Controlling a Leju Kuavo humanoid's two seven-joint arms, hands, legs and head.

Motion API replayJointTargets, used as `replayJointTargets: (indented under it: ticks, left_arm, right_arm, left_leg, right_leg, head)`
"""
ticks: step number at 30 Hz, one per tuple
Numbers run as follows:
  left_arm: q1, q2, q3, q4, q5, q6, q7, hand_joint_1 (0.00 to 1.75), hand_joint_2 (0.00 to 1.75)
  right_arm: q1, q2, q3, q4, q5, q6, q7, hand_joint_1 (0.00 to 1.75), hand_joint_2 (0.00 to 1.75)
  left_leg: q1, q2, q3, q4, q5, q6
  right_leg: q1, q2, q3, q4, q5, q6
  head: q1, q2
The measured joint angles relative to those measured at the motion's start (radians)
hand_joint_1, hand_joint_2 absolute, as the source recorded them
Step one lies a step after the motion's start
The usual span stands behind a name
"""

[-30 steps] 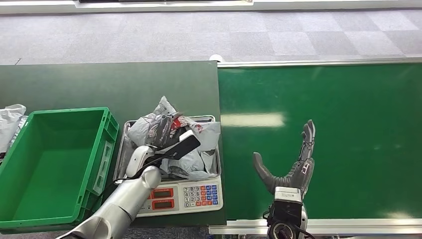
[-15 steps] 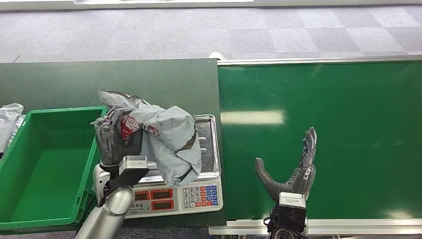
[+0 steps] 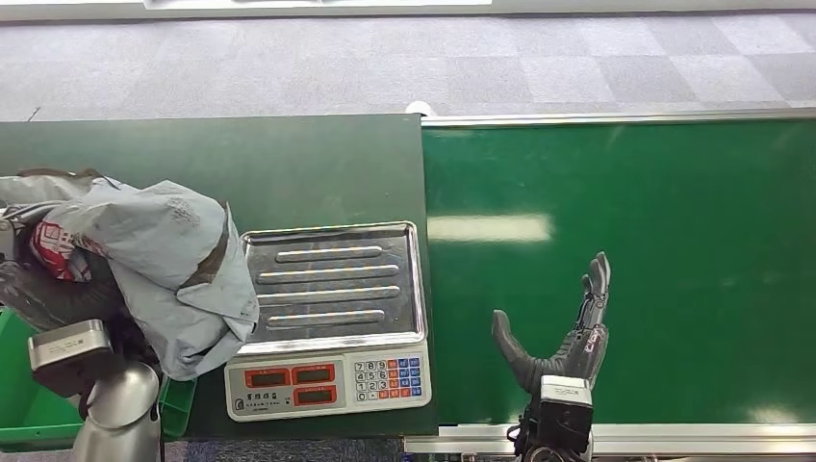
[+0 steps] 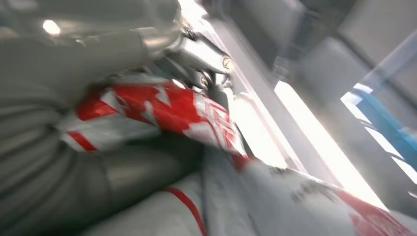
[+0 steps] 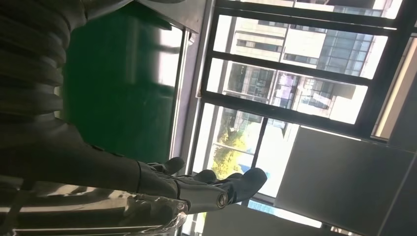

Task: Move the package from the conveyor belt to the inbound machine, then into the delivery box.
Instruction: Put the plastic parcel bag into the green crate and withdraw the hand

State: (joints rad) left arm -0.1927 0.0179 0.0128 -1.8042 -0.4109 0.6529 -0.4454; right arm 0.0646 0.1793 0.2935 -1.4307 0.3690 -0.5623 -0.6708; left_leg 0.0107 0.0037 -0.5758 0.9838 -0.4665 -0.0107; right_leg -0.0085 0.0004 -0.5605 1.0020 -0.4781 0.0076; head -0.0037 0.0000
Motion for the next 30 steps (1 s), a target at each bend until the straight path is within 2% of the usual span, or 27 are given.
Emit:
replayJointTargets:
  ticks: [3,7,9,12,13,16,17,30]
  left_arm:
    - [-0.065,0.059,0.103,0.103,0.041,-0.033,0.03,1.71,1.75]
    - [-0.19,0.17,0.242,0.339,0.041,-0.066,0.029,1.68,1.75]
    - [-0.245,0.221,0.291,0.459,0.002,-0.057,0.034,1.68,1.75]
    - [-0.295,0.267,0.327,0.583,-0.068,-0.021,0.041,1.64,1.75]
    - [-0.307,0.276,0.333,0.616,-0.106,-0.004,0.043,1.31,1.75]
    - [-0.333,0.293,0.347,0.691,-0.219,0.026,0.049,0.1,1.75]
    - [-0.339,0.295,0.351,0.709,-0.234,0.027,0.05,0.0,1.75]
    - [-0.37,0.302,0.342,0.814,-0.27,0.028,0.057,0.0,1.75]
  right_arm:
    - [0.0,0.0,0.0,0.002,-0.012,0.013,0.005,0.0,1.75]
    - [-0.001,0.002,0.0,0.008,-0.024,0.021,0.007,0.0,1.75]
    - [-0.001,0.003,-0.001,0.011,-0.026,0.022,0.007,0.0,1.75]
    - [-0.001,0.006,0.0,0.012,-0.026,0.024,0.009,0.0,1.75]
    - [-0.001,0.007,0.0,0.012,-0.025,0.024,0.011,0.0,1.75]
    - [0.0,0.011,0.0,0.012,-0.023,0.023,0.021,0.0,1.75]
    - [0.0,0.013,0.0,0.012,-0.022,0.023,0.024,0.0,1.75]
    - [0.012,0.016,-0.001,0.012,-0.025,0.018,0.04,0.0,1.75]
  left_leg:
    - [0.0,0.001,0.0,0.0,0.0,0.0]
    - [0.002,0.002,0.0,0.0,0.001,-0.001]
    - [0.002,0.003,0.0,0.0,0.001,-0.001]
    - [0.002,0.003,0.0,0.0,0.001,-0.002]
    - [0.002,0.003,-0.001,0.0,0.001,-0.002]
    - [0.002,0.002,-0.001,0.0,0.001,-0.002]
    - [0.001,0.002,-0.001,0.0,0.001,-0.002]
    - [0.002,0.002,-0.001,0.0,0.001,-0.002]
  right_leg:
    - [0.0,0.0,0.0,0.0,0.0,0.0]
    - [0.002,0.002,-0.001,0.001,0.001,-0.002]
    - [0.002,0.002,-0.001,0.001,0.001,-0.002]
    - [0.002,0.002,-0.002,0.001,0.001,-0.002]
    - [0.002,0.002,-0.002,0.001,0.001,-0.002]
    - [0.002,0.002,-0.002,0.001,0.001,-0.003]
    - [0.001,0.002,-0.002,0.001,0.001,-0.003]
    - [0.002,0.002,-0.002,0.0,0.001,-0.003]
  head:
    - [0.0,0.0]
    - [0.0,0.0]
    - [0.0,0.0]
    - [0.0,0.0]
    - [0.0,0.0]
    - [0.0,0.0]
    - [0.0,0.0]
    - [0.0,0.0]
